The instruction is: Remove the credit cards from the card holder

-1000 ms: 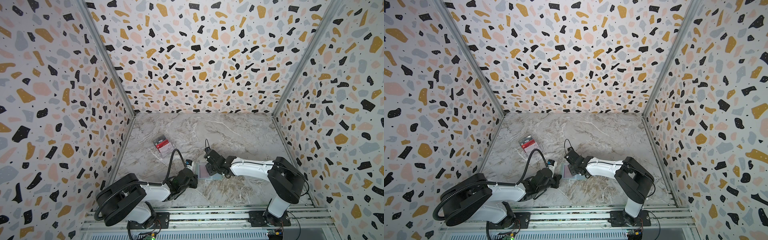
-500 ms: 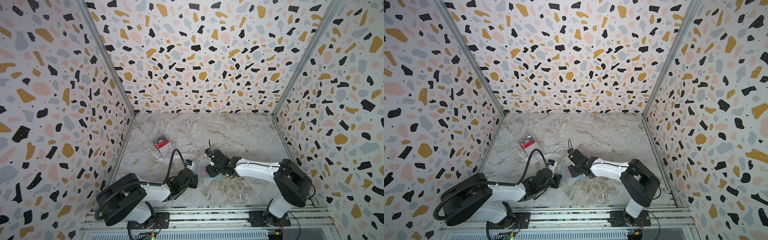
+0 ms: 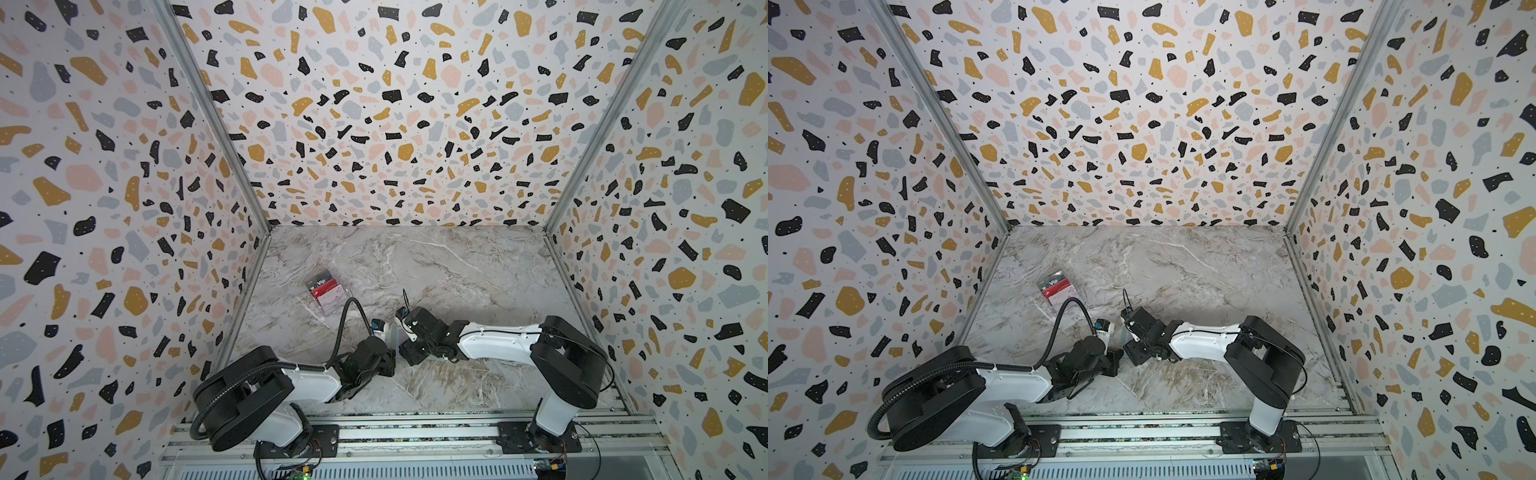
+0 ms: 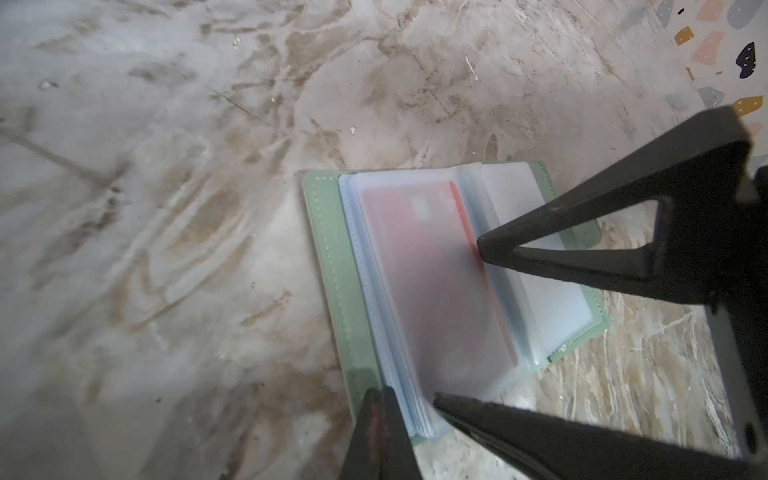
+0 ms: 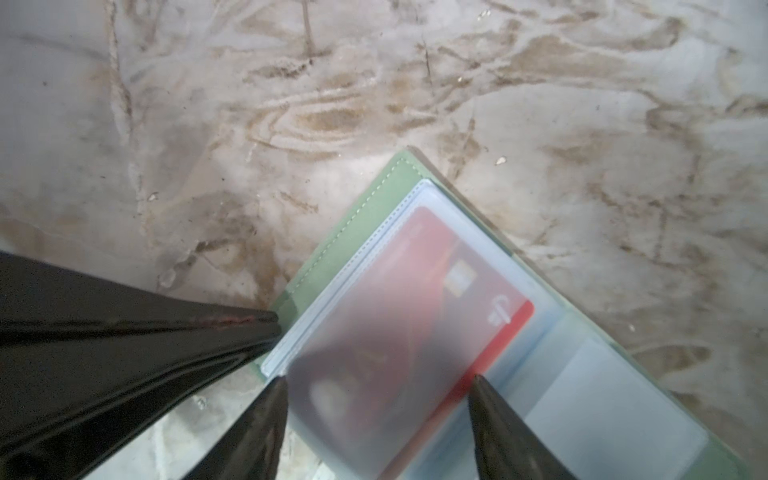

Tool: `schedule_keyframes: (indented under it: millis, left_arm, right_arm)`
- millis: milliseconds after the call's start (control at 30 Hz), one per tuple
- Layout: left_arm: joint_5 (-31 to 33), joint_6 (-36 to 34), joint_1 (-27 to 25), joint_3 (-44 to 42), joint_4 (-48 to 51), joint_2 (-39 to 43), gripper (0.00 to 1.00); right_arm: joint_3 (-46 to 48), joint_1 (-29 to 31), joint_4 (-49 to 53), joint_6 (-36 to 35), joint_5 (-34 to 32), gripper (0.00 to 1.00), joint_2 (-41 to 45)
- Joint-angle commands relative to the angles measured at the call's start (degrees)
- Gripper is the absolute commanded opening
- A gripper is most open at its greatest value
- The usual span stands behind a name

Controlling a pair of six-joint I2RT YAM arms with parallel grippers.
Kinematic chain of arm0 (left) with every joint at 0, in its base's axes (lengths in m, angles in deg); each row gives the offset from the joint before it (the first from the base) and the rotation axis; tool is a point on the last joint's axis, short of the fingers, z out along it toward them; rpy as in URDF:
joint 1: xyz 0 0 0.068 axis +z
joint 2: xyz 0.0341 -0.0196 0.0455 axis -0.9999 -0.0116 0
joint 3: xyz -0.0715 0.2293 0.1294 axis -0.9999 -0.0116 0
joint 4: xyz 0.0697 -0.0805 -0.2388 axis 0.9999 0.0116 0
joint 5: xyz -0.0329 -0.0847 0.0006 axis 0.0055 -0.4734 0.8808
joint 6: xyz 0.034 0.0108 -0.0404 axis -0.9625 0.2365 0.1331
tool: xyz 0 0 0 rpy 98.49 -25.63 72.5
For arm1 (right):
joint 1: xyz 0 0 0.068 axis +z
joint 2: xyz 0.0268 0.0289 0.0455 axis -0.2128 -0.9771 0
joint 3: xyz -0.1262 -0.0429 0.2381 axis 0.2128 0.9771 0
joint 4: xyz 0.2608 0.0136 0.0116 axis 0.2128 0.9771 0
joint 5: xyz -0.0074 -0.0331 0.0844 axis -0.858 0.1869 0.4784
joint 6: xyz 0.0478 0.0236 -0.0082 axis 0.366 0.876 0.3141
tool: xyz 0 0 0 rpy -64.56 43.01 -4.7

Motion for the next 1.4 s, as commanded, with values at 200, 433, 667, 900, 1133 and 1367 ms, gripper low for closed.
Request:
schedule_keyframes:
  millis: [200,433,667,900,1133,1367]
  left_arm:
    - [1.0,0.4,0.3,-0.5,1.6,-1.4,0.00]
    - [1.3,0.6,0.3,-0.7,1.7,-1.2,0.00]
    - [1.4,0.7,0.3,-0.6,1.8,-1.2,0.00]
    - [1.6,0.6,0.4,-0.3,2.4,-1.2,0.00]
    - [2.0,0.7,0.4,0.0,2.7,-1.2,0.00]
    - [1.9,0.9,0.3,0.1,2.4,-1.7,0.00]
  right_arm:
    - [-3.3,1.4,0.4,0.2,-2.0,0.74,-2.6]
    - [-3.7,2.2,1.9,0.4,-3.6,0.73,-3.8]
    - [-3.2,1.9,3.5,0.1,-6.4,0.63,-3.0]
    - [-2.7,1.2,4.2,0.6,-8.4,0.51,-1.9]
    - [-2.9,1.0,4.9,-0.8,-7.0,0.64,1.2]
    - [-1.0,1.2,0.1,-1.3,0.1,0.68,3.4]
